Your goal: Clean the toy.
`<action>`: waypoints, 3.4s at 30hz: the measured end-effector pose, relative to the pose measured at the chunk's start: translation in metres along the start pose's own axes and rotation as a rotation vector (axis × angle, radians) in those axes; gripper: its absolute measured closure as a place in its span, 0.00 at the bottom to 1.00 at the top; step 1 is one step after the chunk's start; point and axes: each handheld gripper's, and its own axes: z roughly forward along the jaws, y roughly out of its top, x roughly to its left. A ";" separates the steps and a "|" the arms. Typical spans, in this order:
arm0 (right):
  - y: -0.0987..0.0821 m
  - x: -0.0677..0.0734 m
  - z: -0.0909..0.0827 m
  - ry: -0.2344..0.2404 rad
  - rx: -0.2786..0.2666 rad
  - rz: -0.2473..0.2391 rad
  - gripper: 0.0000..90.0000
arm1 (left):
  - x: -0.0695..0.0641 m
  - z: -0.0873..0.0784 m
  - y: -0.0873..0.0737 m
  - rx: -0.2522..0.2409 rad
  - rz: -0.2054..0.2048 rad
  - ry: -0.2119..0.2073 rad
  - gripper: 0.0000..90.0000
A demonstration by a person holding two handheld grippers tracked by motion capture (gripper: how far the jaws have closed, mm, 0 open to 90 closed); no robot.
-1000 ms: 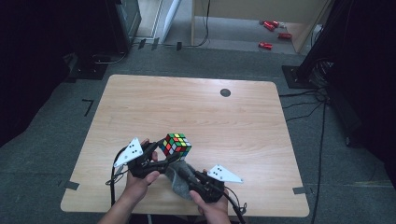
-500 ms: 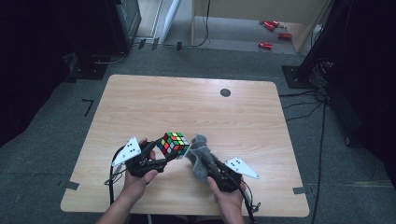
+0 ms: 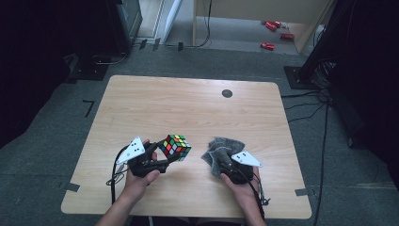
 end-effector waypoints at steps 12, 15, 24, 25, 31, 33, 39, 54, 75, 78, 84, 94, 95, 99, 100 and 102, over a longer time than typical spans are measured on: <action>0.017 0.025 -0.024 0.207 -0.225 -0.176 0.37 | 0.004 0.004 0.000 0.066 -0.020 -0.003 0.38; 0.018 0.039 -0.028 0.279 -0.265 -0.251 0.36 | 0.002 0.008 0.002 0.109 -0.038 -0.022 0.38; 0.011 0.068 -0.025 0.311 -0.271 -0.401 0.26 | -0.012 0.021 0.000 0.194 -0.034 -0.079 0.38; 0.011 0.071 -0.025 0.303 -0.269 -0.411 0.25 | -0.014 0.023 -0.001 0.205 -0.029 -0.081 0.38; 0.005 0.083 -0.022 0.241 -0.259 -0.498 0.22 | -0.028 0.032 -0.003 0.247 -0.014 -0.128 0.38; 0.004 0.085 -0.021 0.223 -0.259 -0.515 0.22 | -0.029 0.034 -0.005 0.256 -0.024 -0.133 0.38; 0.001 0.086 -0.020 0.168 -0.274 -0.568 0.32 | -0.028 0.036 -0.006 0.265 -0.060 -0.146 0.38; 0.005 0.078 -0.021 0.128 -0.237 -0.532 0.38 | -0.014 0.029 -0.001 0.214 -0.105 -0.167 0.29; 0.034 0.049 -0.035 0.264 -0.160 -0.172 0.38 | -0.028 0.027 -0.017 0.215 0.345 0.007 0.30; 0.037 0.053 -0.036 0.282 -0.125 -0.129 0.38 | -0.035 0.029 -0.020 0.219 0.419 0.033 0.30; 0.038 0.056 -0.036 0.296 -0.098 -0.057 0.38 | -0.045 0.033 -0.028 0.231 0.556 0.096 0.28; 0.038 0.066 -0.034 0.326 -0.051 -0.043 0.38 | -0.053 0.034 -0.032 0.209 0.648 0.116 0.25; 0.038 0.066 -0.034 0.331 -0.044 -0.038 0.38 | -0.054 0.034 -0.033 0.202 0.655 0.117 0.25; 0.039 0.069 -0.032 0.355 -0.010 -0.028 0.38 | -0.057 0.034 -0.036 0.182 0.709 0.123 0.25; 0.039 0.070 -0.031 0.362 0.000 -0.026 0.38 | -0.057 0.034 -0.036 0.180 0.722 0.125 0.26; 0.038 0.071 -0.029 0.390 0.029 -0.007 0.38 | -0.058 0.034 -0.038 0.179 0.749 0.124 0.26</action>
